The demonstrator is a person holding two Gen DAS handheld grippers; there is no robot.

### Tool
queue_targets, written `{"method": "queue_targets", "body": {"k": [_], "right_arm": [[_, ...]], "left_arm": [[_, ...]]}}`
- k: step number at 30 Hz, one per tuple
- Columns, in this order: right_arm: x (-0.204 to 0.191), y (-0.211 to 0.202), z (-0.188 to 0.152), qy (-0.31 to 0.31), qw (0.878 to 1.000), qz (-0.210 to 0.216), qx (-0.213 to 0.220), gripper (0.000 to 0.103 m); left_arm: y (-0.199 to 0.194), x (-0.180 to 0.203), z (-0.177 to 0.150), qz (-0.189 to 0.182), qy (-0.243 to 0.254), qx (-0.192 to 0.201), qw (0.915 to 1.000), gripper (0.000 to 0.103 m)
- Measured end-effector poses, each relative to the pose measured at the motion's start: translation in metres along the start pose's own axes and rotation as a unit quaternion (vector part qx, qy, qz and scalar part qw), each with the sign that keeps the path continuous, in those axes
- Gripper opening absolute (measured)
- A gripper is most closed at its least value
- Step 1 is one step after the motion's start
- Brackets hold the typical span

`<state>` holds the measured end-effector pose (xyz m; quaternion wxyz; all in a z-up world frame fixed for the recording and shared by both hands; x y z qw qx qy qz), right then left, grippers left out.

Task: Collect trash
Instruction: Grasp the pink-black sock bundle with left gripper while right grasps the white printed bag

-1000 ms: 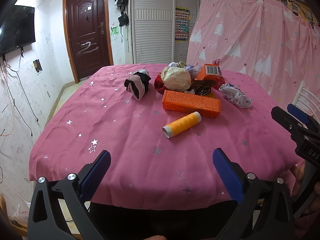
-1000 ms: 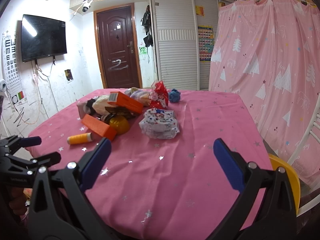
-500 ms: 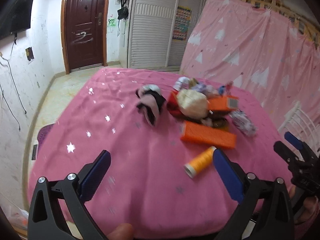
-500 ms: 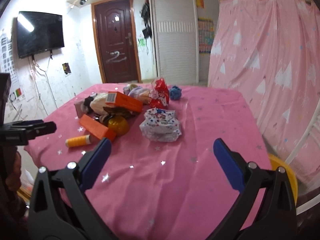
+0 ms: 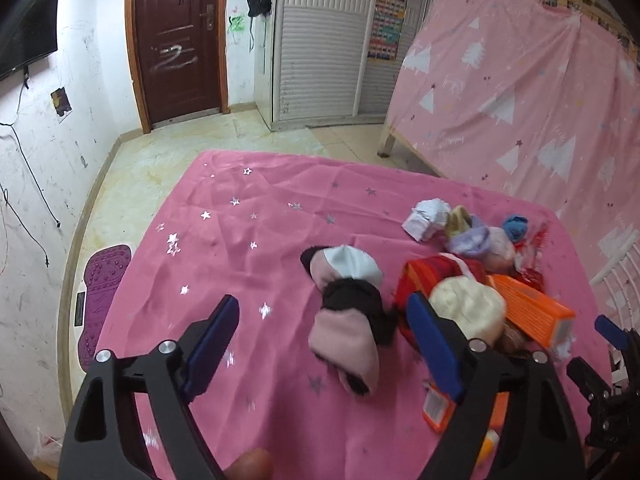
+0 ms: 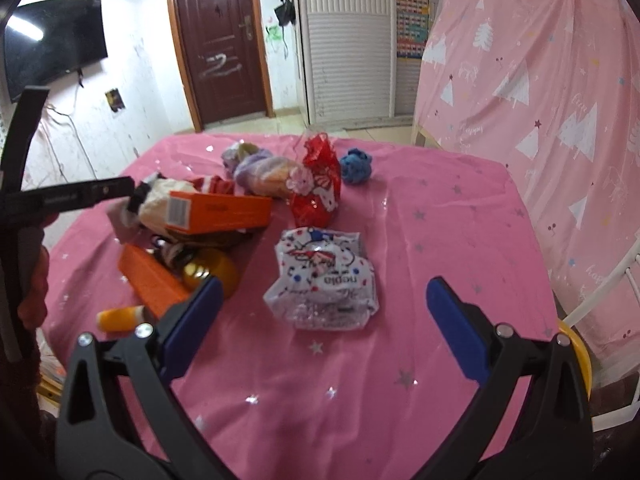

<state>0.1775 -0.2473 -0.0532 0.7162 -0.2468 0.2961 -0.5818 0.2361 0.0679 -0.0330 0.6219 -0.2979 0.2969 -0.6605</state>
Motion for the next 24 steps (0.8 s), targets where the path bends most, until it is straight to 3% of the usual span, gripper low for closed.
{"method": "queue_targets", "body": {"k": [1,5,9,12,14,15,16,18,20,24], "right_arm": [[0.001,0.003,0.001,0.002,1.000,-0.002,-0.005,0.097],[0.004,0.022,0.000,0.015,0.999,-0.011,-0.045,0.077],[0.007,0.035,-0.004,0.025,0.997,-0.004,-0.079,0.074],[0.004,0.036,-0.003,0.015,0.997,-0.018,-0.080,0.073],[0.004,0.036,-0.002,0.013,0.997,-0.038,-0.072,0.058],[0.005,0.036,-0.002,0.016,0.997,-0.039,-0.070,0.056],[0.006,0.035,-0.001,0.021,0.997,-0.038,-0.067,0.051],[0.009,0.033,-0.002,0.033,0.997,-0.036,-0.061,0.044],[0.011,0.032,-0.002,0.042,0.997,-0.026,-0.056,0.035],[0.015,0.026,-0.001,0.060,0.997,0.002,-0.042,0.033]], "left_arm": [[0.005,-0.002,0.003,-0.002,-0.003,-0.002,1.0000,0.078],[0.022,-0.004,0.007,-0.012,-0.014,-0.022,0.9996,0.066],[0.033,0.001,0.003,-0.034,-0.013,-0.039,0.9986,0.064],[0.037,0.006,-0.001,-0.048,-0.006,-0.051,0.9975,0.064],[0.041,0.008,-0.005,-0.050,-0.002,-0.059,0.9970,0.063],[0.041,0.009,-0.006,-0.047,0.003,-0.056,0.9973,0.063],[0.041,0.010,-0.007,-0.041,0.007,-0.053,0.9977,0.060],[0.040,0.010,-0.008,-0.041,0.005,-0.049,0.9979,0.031],[0.036,0.011,-0.009,-0.029,0.006,-0.047,0.9985,0.028],[0.022,0.010,-0.011,-0.008,0.007,-0.030,0.9995,0.028]]}}
Point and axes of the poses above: each gripper's, at about its wrist camera, not at the fingertips, and y roughly the way its jaws point, x to its right, z to its top, the point moved 7 cm from there along y, roughly the way its jaws point, and after that the axes turned 6 degrees about y, right-handed, at the moved point
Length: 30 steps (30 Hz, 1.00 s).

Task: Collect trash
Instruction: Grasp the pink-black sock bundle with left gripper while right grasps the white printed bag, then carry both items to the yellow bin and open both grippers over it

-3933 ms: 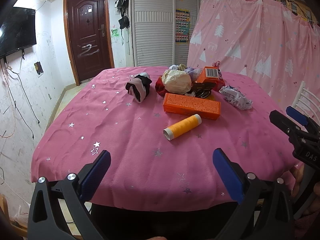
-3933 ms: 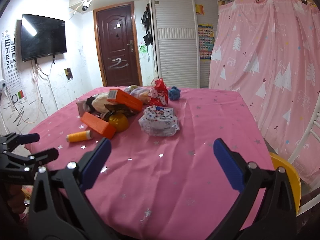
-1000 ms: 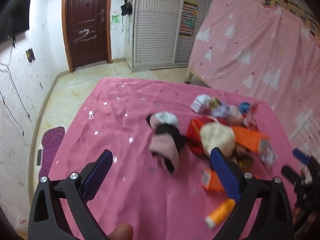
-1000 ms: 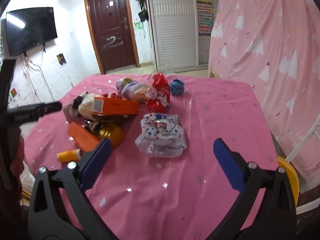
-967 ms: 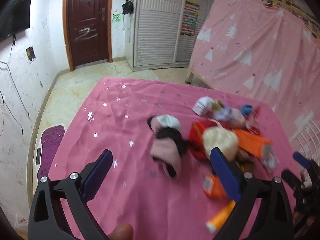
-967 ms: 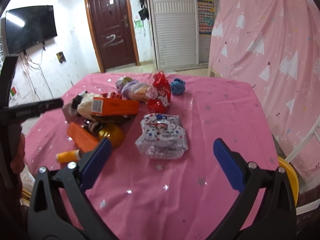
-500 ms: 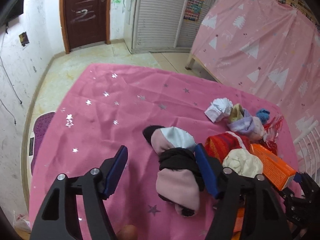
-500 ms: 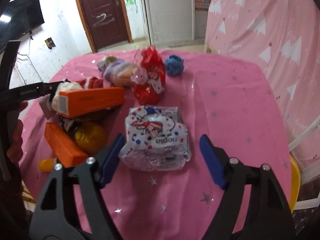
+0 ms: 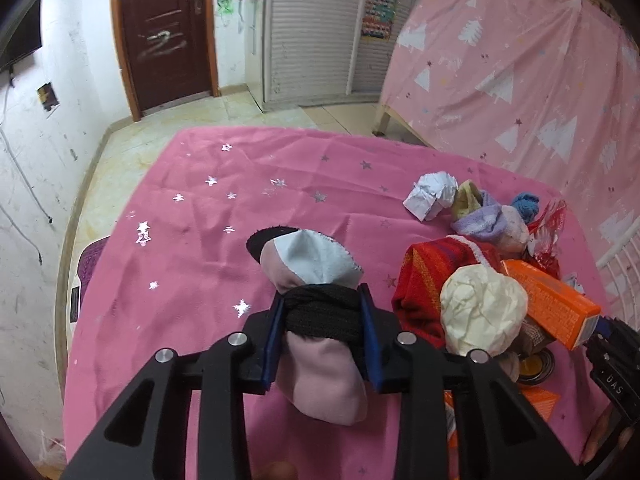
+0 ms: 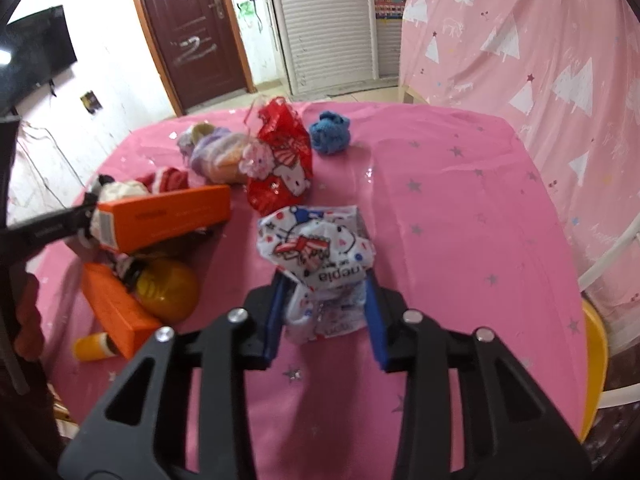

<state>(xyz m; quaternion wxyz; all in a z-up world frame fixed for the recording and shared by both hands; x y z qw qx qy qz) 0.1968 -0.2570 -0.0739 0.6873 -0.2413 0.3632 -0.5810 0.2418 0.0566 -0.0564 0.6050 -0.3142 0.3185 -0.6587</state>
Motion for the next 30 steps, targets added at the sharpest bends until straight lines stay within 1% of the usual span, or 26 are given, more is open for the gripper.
{"method": "queue_targets", "body": {"k": [3,6,10,12,15,18,21,25,30], "right_arm": [[0.001,-0.007,0.004,0.010,1.000,0.011,0.017,0.033],[0.004,-0.012,0.007,0.015,0.999,0.017,0.032,0.033],[0.008,-0.022,0.009,0.015,0.998,0.011,0.059,0.033],[0.014,-0.028,0.009,0.022,0.997,0.010,0.067,0.033],[0.027,-0.041,0.011,0.034,0.996,0.010,0.083,0.033],[0.044,-0.058,0.015,0.047,0.994,0.007,0.101,0.033],[0.067,-0.077,0.017,0.060,0.991,-0.005,0.119,0.033],[0.104,-0.096,0.015,0.079,0.987,-0.029,0.134,0.033],[0.146,-0.115,0.006,0.097,0.983,-0.061,0.145,0.033]], "left_arm": [[-0.018,-0.005,0.001,0.020,-0.004,0.027,0.9994,0.028],[-0.049,-0.006,0.007,0.050,0.007,0.063,0.9967,0.028],[-0.085,0.009,0.017,0.063,0.028,0.102,0.9924,0.028],[-0.098,0.021,0.021,0.054,0.041,0.112,0.9914,0.028],[-0.113,0.049,0.025,0.029,0.063,0.119,0.9905,0.028],[-0.122,0.090,0.028,-0.010,0.089,0.120,0.9888,0.028],[-0.121,0.127,0.031,-0.038,0.111,0.115,0.9864,0.028],[-0.118,0.184,0.032,-0.069,0.148,0.109,0.9805,0.028],[-0.113,0.240,0.026,-0.110,0.173,0.097,0.9738,0.028]]}}
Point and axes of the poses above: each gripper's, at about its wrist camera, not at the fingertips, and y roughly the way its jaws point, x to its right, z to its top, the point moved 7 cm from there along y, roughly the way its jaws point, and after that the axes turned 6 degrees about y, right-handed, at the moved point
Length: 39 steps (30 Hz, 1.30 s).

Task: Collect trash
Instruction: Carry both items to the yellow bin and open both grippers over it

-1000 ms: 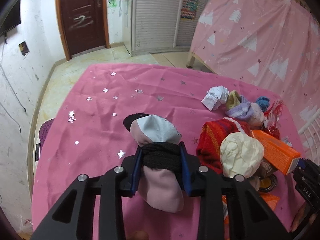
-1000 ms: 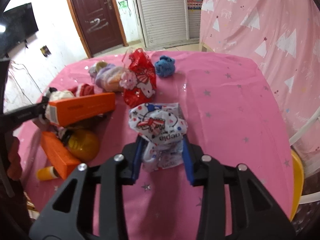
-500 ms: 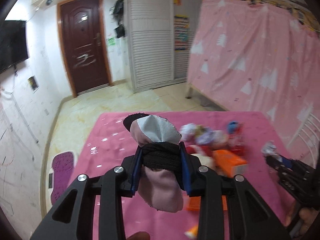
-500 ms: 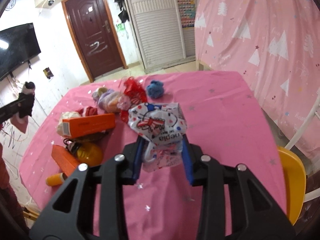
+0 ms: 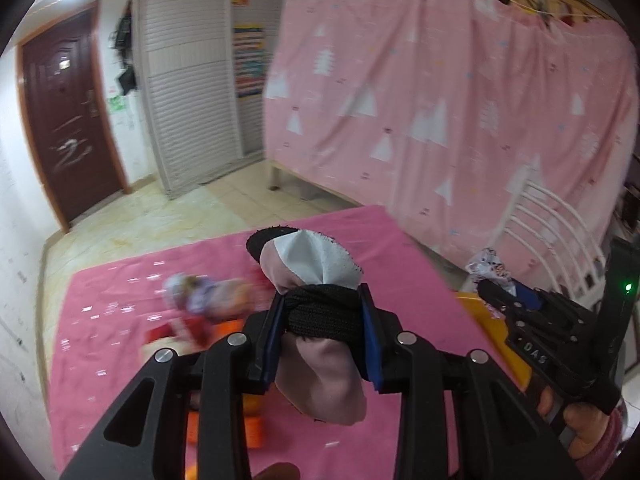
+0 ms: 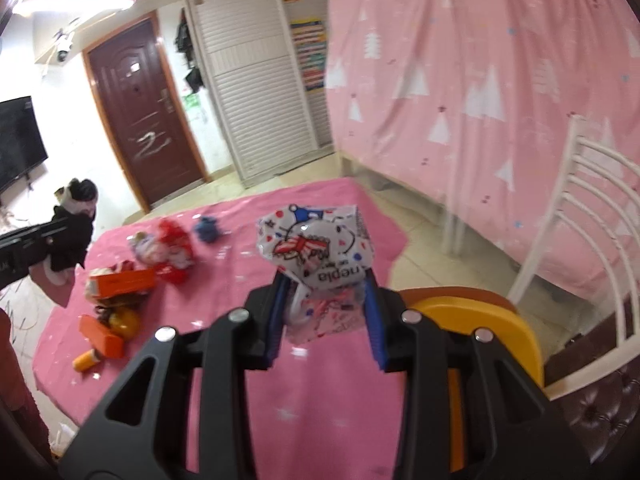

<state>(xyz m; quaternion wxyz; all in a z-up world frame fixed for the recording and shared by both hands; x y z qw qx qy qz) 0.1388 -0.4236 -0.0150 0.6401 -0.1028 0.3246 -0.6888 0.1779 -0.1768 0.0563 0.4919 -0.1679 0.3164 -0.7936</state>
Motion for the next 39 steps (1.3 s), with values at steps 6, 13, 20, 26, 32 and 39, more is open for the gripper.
{"method": "queue_targets", "body": {"k": [6,13,20,26,32,39], "right_arm": [[0.056,0.001,-0.015,0.002,0.999,-0.044,-0.019,0.033],[0.103,0.026,-0.049,0.018,0.996,-0.065,-0.061,0.033],[0.130,0.041,-0.061,0.053,0.993,-0.048,-0.098,0.040],[0.135,0.045,-0.065,0.061,0.991,-0.051,-0.110,0.060],[0.130,0.047,-0.067,0.061,0.991,-0.043,-0.113,0.065],[0.120,0.037,-0.058,0.061,0.993,-0.039,-0.090,0.070]], "left_arm": [[0.035,0.073,0.010,-0.081,0.005,-0.035,0.9960,0.028],[0.091,0.155,0.007,-0.152,-0.005,-0.099,0.9833,0.028],[0.130,0.202,0.003,-0.156,0.000,-0.139,0.9779,0.036],[0.136,0.218,0.003,-0.173,0.014,-0.152,0.9730,0.060],[0.123,0.195,0.007,-0.168,-0.011,-0.142,0.9754,0.062],[0.081,0.151,0.012,-0.159,-0.041,-0.100,0.9814,0.067]]}}
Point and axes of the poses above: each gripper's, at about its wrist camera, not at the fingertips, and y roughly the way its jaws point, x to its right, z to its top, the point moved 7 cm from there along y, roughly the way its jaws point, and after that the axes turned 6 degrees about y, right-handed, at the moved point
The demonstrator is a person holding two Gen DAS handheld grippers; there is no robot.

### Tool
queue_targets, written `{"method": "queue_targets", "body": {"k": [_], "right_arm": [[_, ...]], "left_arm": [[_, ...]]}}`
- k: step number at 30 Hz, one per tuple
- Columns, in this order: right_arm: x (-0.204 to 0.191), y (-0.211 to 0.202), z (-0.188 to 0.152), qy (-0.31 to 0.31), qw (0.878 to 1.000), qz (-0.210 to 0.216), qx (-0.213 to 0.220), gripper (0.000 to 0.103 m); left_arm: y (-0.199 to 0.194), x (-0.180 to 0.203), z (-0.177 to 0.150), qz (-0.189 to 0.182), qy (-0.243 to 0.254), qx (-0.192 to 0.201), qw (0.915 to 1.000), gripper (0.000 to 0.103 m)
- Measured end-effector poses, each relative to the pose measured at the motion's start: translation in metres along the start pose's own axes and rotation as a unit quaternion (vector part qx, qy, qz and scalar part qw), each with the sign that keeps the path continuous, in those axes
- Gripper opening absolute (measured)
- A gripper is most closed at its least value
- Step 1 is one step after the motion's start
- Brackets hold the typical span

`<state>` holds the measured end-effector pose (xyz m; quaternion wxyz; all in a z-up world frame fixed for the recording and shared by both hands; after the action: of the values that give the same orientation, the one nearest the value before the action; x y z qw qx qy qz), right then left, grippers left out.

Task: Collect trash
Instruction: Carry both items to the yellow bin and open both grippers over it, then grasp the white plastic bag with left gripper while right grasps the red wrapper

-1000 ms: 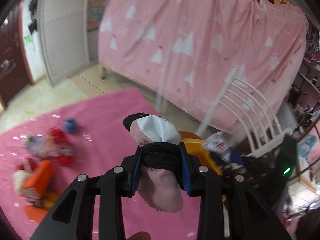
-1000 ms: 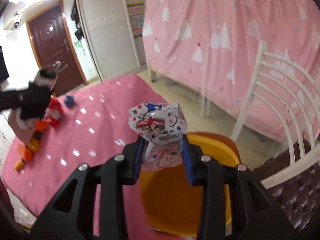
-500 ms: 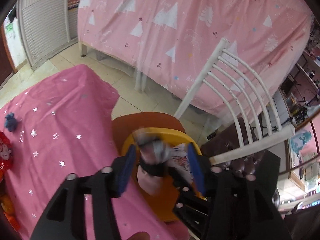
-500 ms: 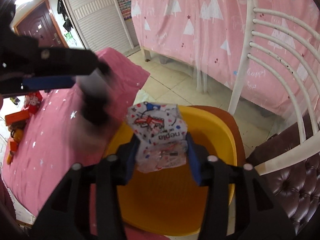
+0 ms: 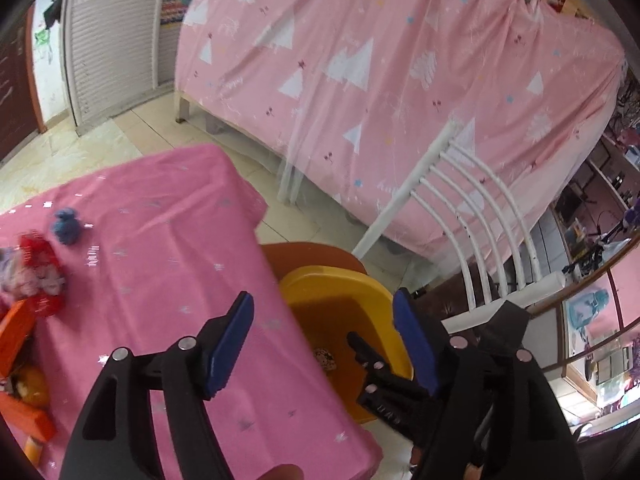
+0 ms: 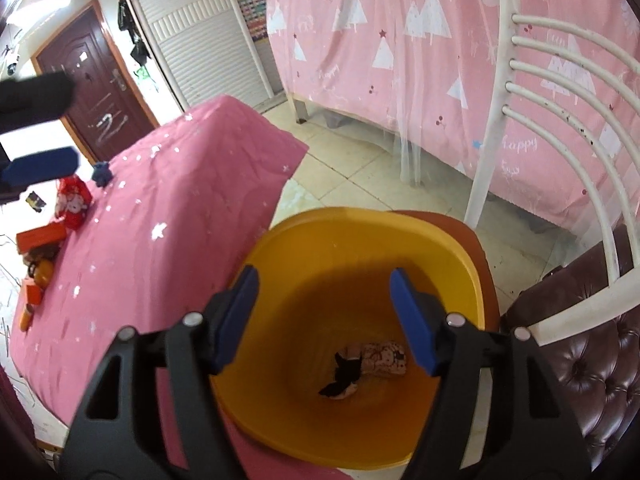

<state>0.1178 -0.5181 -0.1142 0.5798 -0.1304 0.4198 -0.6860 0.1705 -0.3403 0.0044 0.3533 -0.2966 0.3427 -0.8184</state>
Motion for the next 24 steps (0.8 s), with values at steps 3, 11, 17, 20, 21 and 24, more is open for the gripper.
{"method": "queue_targets", "body": {"k": [3,11,17,20,21,24], "right_arm": [[-0.006,-0.010,0.009,0.004,1.000,-0.001,0.018,0.072],[-0.051,-0.041,0.034,0.001,0.998,0.013,0.057,0.072],[-0.125,-0.054,0.040,-0.056,0.996,0.034,0.068,0.072],[-0.162,-0.053,0.038,-0.077,0.994,0.053,0.065,0.072],[-0.175,-0.051,0.036,-0.082,0.993,0.060,0.062,0.072],[-0.206,-0.047,0.032,-0.101,0.991,0.076,0.053,0.072]], "left_arm": [[-0.020,-0.012,-0.002,0.007,0.003,0.011,0.9999,0.068],[-0.078,-0.049,-0.005,0.013,0.013,0.040,0.9990,0.069],[-0.127,-0.099,-0.007,0.054,0.011,0.068,0.9961,0.074],[-0.151,-0.136,-0.012,0.092,0.005,0.079,0.9926,0.074],[-0.159,-0.150,-0.014,0.103,0.002,0.080,0.9914,0.074],[-0.176,-0.185,-0.020,0.126,-0.008,0.080,0.9888,0.076]]}}
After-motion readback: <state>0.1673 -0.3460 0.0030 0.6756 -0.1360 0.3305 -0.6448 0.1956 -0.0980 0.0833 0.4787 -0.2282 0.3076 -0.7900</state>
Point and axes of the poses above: each gripper's, at about its wrist camera, not at the fingertips, and y roughly the way its jaws point, x to its right, z to its top, the point moved 7 cm from there along y, roughly the way its jaws point, and after that the axes turned 6 degrees about y, right-handed, at the moved point
